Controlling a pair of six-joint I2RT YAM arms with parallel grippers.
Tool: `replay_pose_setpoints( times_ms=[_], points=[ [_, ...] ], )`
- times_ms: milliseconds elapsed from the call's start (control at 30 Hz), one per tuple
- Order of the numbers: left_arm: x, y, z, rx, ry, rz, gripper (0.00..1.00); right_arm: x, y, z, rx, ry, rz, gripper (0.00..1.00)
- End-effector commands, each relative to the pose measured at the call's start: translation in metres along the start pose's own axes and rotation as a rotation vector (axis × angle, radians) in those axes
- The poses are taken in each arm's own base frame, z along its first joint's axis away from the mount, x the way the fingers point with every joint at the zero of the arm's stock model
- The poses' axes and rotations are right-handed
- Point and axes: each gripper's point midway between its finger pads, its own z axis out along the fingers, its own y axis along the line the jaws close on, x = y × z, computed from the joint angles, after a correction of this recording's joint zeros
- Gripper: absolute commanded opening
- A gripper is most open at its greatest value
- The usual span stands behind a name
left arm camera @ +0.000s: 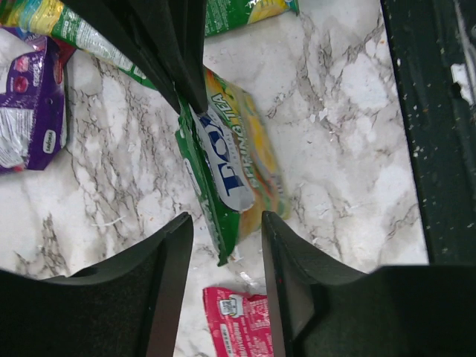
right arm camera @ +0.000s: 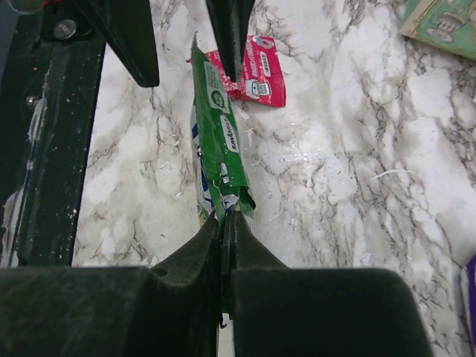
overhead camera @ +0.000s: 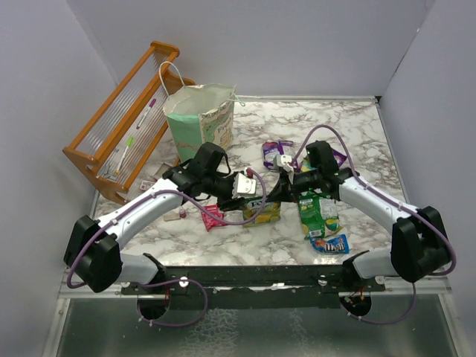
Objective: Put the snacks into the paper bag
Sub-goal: Pick up the snack from the center of the board, then place the snack in the paper bag.
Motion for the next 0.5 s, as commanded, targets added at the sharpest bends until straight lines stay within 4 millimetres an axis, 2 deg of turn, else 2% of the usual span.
replay_pose_setpoints(
  times_ms=[0,100,200,367,467],
  points=[
    [-0.018,-0.004,-0.009,0.026,-0.106,-0.068,0.58,-0.024,-0.003,-0.014,0.053,-0.004,-0.151,0.01],
    [-0.022,-0.002,-0.007,0.033,-0.149,-0.136,0.78,-0.031,-0.002,-0.018,0.075,-0.014,-0.186,0.01],
    [-0.026,0.002,-0.001,0.040,-0.176,-0.192,0.87,-0.037,0.002,-0.022,0.083,-0.031,-0.211,0.01],
    [-0.033,0.014,0.007,0.038,-0.214,-0.268,0.85,-0.050,0.006,-0.028,0.095,-0.053,-0.234,0.01],
    [-0.038,0.015,0.011,0.066,-0.236,-0.309,0.74,-0.058,0.008,-0.032,0.107,-0.060,-0.235,0.01]
  ],
)
